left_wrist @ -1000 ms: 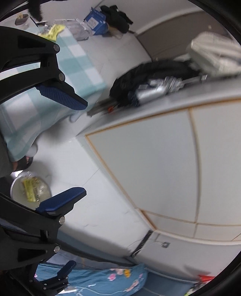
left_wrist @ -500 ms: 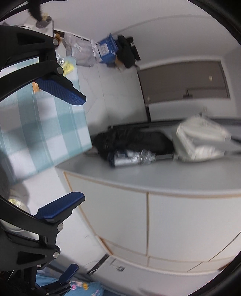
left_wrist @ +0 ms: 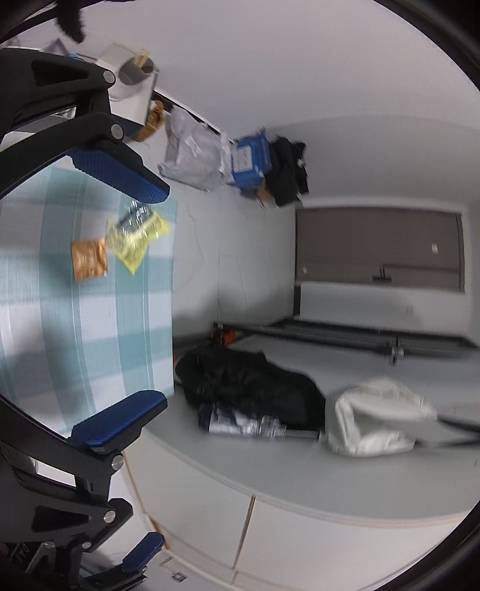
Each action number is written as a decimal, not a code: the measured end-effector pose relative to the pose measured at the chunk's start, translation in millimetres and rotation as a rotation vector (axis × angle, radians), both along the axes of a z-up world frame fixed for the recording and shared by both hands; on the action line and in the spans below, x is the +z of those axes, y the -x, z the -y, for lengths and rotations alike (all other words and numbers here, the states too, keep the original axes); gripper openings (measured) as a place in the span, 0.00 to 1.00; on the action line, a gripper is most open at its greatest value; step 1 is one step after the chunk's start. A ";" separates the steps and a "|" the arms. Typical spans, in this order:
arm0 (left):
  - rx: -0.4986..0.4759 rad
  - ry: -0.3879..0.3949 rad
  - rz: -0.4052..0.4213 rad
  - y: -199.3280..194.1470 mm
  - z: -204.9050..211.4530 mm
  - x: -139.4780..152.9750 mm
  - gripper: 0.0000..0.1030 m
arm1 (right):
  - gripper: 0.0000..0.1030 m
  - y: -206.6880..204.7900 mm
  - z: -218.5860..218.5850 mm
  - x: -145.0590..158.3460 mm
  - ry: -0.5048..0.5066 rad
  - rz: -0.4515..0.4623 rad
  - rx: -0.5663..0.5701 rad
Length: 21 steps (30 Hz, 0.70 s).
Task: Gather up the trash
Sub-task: 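Move both open grippers back over the table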
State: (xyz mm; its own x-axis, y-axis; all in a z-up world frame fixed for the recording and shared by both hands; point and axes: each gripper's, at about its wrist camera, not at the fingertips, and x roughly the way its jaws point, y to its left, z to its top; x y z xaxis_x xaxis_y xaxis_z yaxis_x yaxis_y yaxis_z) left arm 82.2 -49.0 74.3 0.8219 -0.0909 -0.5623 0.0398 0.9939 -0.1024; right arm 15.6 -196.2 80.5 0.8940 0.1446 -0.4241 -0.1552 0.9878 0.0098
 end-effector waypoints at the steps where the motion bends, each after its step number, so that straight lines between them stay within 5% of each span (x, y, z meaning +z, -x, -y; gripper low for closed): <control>1: 0.006 0.007 -0.004 -1.4 -6.8 -1.9 0.98 | 0.81 -8.4 -9.0 -2.1 -0.002 -0.003 0.018; 12: 0.113 0.049 -0.045 -25.5 -67.8 -44.9 0.98 | 0.87 -76.0 -71.7 -29.2 -0.016 -0.042 0.150; 21: 0.130 0.105 -0.212 -60.4 -96.5 -100.2 0.98 | 0.91 -133.5 -98.6 -63.3 -0.031 -0.092 0.215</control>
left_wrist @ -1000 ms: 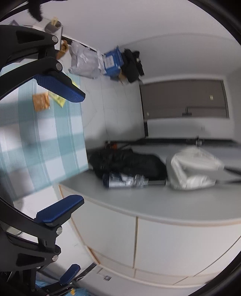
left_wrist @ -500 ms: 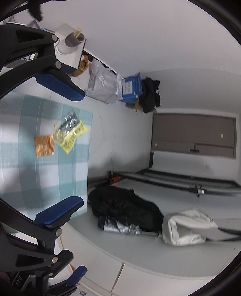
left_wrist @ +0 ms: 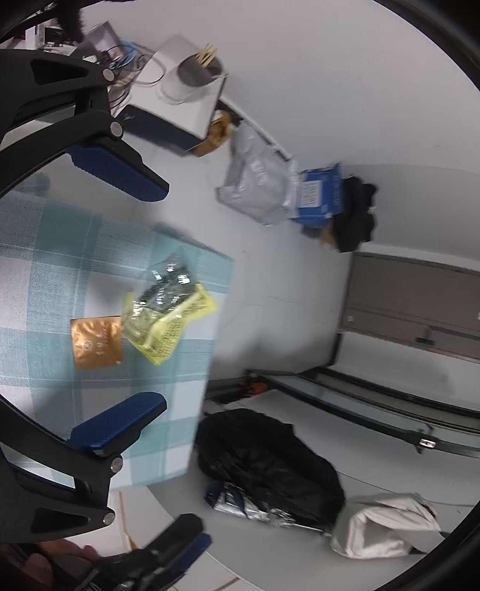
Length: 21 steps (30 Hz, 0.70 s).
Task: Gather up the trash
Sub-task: 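Move both open grippers back over the table, then close the left gripper on the brown paper sachet and lift it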
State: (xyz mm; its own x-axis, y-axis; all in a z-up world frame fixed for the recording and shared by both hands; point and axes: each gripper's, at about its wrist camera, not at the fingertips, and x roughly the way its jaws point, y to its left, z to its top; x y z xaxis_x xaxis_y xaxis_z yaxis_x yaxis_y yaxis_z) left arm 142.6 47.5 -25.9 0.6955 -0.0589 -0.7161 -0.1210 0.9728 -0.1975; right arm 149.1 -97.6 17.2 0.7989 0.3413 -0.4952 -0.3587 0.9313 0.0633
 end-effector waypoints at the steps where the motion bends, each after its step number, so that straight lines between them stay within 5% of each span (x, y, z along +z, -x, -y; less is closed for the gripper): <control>1: -0.009 0.005 -0.025 -4.1 0.4 -6.0 0.98 | 0.91 -5.6 -1.8 -4.4 -0.003 -0.012 0.008; 8: -0.060 0.081 -0.187 -20.6 7.3 -44.4 0.98 | 0.91 -31.8 3.6 -33.6 -0.044 -0.080 0.028; 21: -0.128 0.031 -0.401 -42.8 32.7 -90.5 0.98 | 0.91 -61.5 17.8 -45.1 -0.068 -0.162 -0.018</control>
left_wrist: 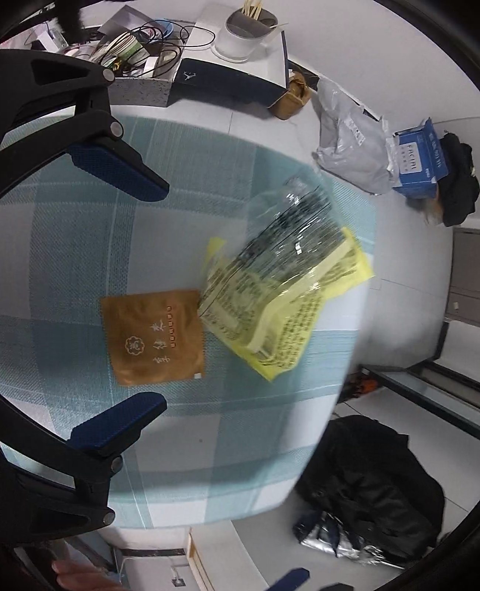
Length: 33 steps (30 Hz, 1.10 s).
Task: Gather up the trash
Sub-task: 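Close the left gripper on the brown paper sachet and lift it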
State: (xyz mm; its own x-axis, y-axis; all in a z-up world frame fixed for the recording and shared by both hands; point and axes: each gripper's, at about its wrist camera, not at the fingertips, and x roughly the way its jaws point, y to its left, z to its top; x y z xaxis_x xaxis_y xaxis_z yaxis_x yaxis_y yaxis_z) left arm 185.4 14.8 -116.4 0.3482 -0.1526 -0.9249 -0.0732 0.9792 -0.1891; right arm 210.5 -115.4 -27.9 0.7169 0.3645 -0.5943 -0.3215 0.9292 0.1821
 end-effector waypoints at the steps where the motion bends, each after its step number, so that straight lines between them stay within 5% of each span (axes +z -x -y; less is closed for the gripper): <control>1: -0.005 -0.010 -0.010 0.0 2.3 -2.3 0.98 | 0.91 -1.6 1.1 -0.9 0.000 -0.008 -0.004; 11: -0.078 -0.187 -0.005 5.0 27.4 -10.4 0.98 | 0.91 -7.6 16.6 -5.2 -0.070 -0.072 -0.042; 18: -0.132 -0.193 0.009 8.2 38.0 -7.6 0.94 | 0.91 -5.7 19.7 -3.6 -0.076 -0.077 -0.051; 23: -0.204 -0.180 0.019 11.0 45.8 0.6 0.74 | 0.91 -5.7 24.6 -4.0 -0.102 -0.094 -0.064; 33: -0.235 -0.149 0.039 16.1 45.7 7.7 0.06 | 0.91 -3.8 26.0 -4.7 -0.104 -0.097 -0.074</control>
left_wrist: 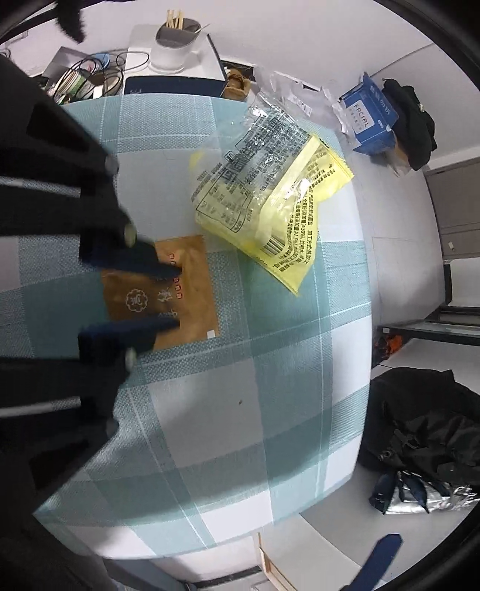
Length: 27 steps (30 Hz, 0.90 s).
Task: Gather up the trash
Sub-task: 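Close the left gripper on the brown paper sachet and lift it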
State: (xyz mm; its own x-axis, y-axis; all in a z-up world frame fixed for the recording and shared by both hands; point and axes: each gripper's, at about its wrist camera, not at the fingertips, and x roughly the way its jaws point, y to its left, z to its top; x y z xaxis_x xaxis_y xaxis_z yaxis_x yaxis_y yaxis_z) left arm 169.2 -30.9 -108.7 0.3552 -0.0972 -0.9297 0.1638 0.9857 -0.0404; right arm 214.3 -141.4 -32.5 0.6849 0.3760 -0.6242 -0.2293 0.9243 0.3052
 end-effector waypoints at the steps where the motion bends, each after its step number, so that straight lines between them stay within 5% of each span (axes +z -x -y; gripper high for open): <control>1: 0.005 0.015 -0.007 0.2 -2.1 0.0 0.04 | 0.91 0.0 -0.5 0.0 0.004 0.001 0.000; 11: 0.043 0.181 -0.050 -0.3 -21.8 2.4 0.01 | 0.91 -2.4 -2.8 -3.7 0.012 -0.015 -0.012; 14: 0.061 0.157 -0.036 -0.9 -27.8 3.7 0.03 | 0.91 -2.5 -1.9 -1.6 0.012 -0.011 -0.019; 17: 0.086 0.136 -0.062 -6.4 -30.6 -3.2 0.34 | 0.91 -1.4 -0.8 0.3 0.008 -0.003 -0.021; 18: 0.098 0.139 -0.068 -8.4 -30.7 -6.4 0.57 | 0.91 -1.5 -0.5 0.2 0.010 -0.003 -0.021; 19: 0.102 0.151 -0.053 -8.2 -30.7 -7.2 0.67 | 0.91 -1.9 -0.3 -0.2 0.010 -0.006 -0.021; 27: 0.006 -0.039 -0.014 -11.2 0.3 -15.9 0.80 | 0.91 -3.3 4.7 0.7 0.002 -0.013 -0.024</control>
